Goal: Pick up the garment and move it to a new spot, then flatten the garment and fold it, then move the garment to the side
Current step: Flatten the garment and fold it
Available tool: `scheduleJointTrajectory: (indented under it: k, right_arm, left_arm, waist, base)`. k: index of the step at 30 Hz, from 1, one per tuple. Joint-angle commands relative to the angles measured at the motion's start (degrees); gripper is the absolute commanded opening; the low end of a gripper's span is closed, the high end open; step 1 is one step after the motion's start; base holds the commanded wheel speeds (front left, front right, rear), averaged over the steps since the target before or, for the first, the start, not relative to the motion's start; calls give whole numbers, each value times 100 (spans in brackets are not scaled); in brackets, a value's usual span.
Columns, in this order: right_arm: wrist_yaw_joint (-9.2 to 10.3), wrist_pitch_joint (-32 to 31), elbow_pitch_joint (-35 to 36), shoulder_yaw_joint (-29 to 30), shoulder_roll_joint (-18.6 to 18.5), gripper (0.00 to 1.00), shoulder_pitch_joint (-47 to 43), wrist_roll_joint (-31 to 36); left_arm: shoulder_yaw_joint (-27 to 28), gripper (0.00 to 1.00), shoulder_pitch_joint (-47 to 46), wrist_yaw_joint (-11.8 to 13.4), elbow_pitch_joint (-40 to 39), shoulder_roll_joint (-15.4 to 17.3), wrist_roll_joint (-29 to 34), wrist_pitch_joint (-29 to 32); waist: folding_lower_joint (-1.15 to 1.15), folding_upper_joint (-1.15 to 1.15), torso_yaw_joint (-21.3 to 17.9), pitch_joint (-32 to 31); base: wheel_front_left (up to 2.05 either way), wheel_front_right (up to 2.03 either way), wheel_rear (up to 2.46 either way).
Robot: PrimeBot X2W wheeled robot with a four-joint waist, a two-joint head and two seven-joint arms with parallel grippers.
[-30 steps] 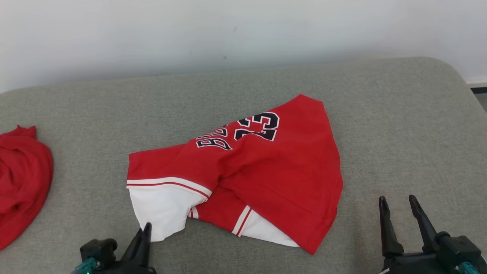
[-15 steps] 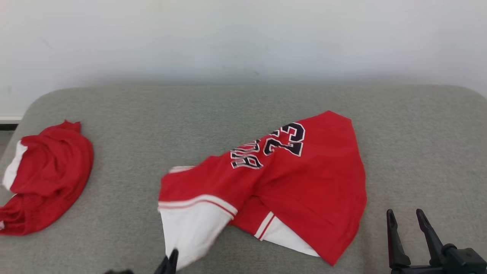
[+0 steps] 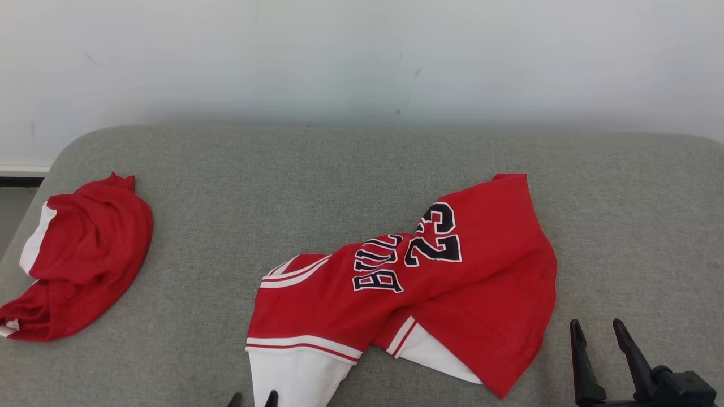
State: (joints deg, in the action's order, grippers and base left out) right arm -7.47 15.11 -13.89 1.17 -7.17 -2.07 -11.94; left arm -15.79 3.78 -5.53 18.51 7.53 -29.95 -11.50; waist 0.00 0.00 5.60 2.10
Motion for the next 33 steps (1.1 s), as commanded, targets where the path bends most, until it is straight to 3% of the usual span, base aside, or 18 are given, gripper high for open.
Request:
scheduleJointTrajectory:
  k: [1, 7, 14, 23, 33]
  right_arm:
    - [-6, 6, -27, -15, -24, 100, 8, -71]
    - [-6, 6, -144, -95, -56, 100, -36, -188]
    - [-5, 6, -508, -364, -83, 100, 58, -313]
    - [-6, 6, -1255, -1026, -134, 100, 452, -428]
    - [-5, 7, -2102, -1379, -190, 100, 905, -677]
  left_arm:
    - [43, 100, -71, 20, -1, 23, 78, -72]
    - [377, 100, -359, 186, -311, 119, 531, -365]
    - [1205, 100, -447, 337, -1123, 77, 1303, -364]
    - [1848, 100, -503, 115, -1107, -88, 1809, -366]
    - [1997, 100, -580, -75, -936, -282, 1959, -367]
  waist:
    - [0, 0, -16, -27]
    - [0, 0, -74, -89]
    - [0, 0, -123, -22]
    - [0, 0, -113, 34]
    - [0, 0, 102, 95]
  base:
    - [0, 0, 0]
    - [0, 0, 0]
    - [0, 0, 0]
    - [0, 0, 0]
    - [0, 0, 0]
